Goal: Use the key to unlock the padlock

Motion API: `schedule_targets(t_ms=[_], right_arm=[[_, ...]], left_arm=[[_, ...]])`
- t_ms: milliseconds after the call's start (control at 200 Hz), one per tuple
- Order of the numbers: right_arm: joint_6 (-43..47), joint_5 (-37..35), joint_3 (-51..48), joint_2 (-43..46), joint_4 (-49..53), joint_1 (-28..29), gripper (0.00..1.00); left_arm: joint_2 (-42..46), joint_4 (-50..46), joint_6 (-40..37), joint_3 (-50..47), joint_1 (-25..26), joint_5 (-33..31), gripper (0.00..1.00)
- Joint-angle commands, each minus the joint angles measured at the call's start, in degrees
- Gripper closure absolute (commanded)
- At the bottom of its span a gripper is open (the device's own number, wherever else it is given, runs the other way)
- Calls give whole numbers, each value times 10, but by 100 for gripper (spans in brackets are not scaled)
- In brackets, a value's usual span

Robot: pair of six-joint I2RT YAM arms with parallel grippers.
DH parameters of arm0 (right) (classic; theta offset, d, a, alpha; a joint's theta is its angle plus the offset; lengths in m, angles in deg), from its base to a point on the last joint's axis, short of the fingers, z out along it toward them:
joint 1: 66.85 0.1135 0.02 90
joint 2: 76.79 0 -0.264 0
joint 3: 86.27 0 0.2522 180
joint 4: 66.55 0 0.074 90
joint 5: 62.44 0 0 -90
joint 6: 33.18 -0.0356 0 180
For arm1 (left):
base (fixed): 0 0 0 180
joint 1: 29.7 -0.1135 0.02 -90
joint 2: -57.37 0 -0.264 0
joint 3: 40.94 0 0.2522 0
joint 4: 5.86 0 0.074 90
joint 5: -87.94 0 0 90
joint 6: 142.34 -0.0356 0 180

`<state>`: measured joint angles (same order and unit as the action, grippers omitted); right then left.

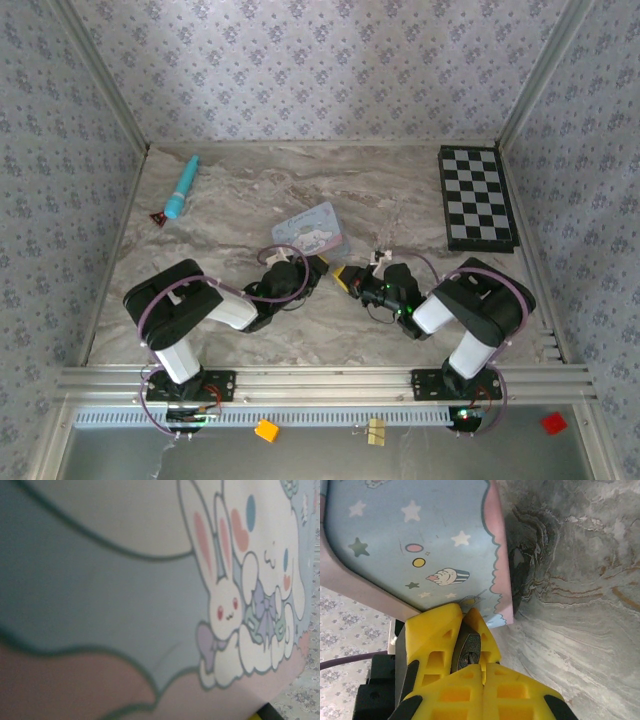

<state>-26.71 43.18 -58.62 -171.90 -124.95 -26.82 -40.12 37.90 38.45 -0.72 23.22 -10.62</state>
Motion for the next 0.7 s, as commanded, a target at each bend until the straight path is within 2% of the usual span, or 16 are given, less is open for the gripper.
schedule_targets(t_ms=[0,215,310,505,700], right_arm=[[33,6,53,27,-8,24,100],[23,12,49,30,-11,14,100],[2,18,49,7,-51,6,100],[4,22,67,-9,-62,17,100],[7,47,52,1,-56,-37,100]], left_arm=[[28,81,12,47,59,146,100],[24,86,14,47,61,146,100],[24,87,14,50,64,147,100],[25,85,11,59,69,150,100],[33,78,8,57,72,151,100]])
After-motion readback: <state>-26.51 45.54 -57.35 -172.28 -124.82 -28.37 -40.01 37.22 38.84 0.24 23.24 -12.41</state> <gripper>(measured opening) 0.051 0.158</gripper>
